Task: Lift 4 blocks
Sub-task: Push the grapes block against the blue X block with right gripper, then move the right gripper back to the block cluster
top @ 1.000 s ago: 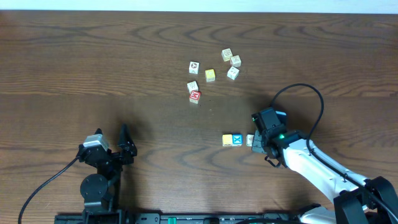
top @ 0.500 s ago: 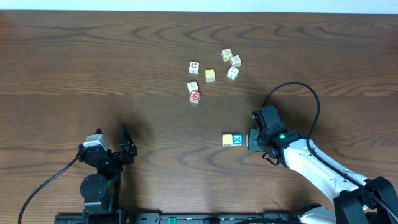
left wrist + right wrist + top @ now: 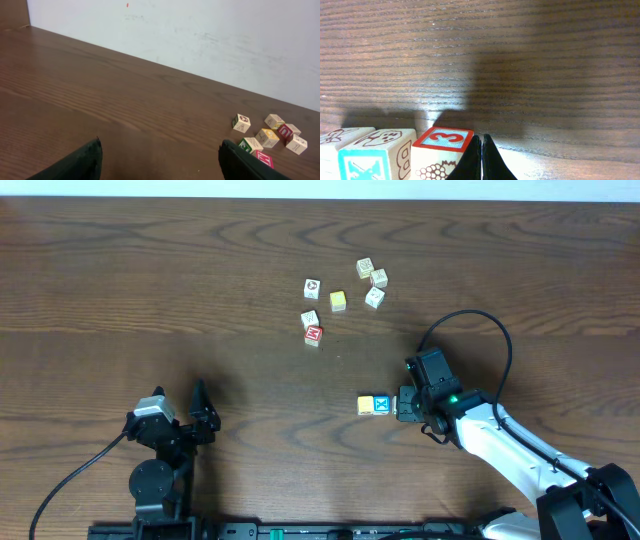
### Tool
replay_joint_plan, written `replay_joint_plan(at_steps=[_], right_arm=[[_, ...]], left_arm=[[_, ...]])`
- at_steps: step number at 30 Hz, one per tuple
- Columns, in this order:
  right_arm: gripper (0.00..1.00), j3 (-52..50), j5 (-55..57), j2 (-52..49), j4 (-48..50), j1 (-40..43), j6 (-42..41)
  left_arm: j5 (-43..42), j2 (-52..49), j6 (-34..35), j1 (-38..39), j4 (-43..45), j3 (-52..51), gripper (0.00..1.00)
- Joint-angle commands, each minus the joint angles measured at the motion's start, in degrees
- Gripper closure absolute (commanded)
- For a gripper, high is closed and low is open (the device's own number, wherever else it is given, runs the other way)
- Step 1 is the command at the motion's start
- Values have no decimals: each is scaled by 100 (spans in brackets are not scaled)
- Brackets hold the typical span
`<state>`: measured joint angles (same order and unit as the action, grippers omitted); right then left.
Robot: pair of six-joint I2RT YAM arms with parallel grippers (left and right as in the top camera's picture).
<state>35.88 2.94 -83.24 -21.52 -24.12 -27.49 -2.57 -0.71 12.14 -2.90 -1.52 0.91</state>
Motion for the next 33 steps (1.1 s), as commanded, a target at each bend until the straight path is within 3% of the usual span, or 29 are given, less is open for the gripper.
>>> replay_joint_plan(at_steps=[1,33], right_arm=[[99,-17,-70,-24,63,46,195],[99,-17,-431,-24,245,46,529]], left_arm=[[173,9,-48,7,-254,-68,25],[173,9,-48,7,-254,-68,25]])
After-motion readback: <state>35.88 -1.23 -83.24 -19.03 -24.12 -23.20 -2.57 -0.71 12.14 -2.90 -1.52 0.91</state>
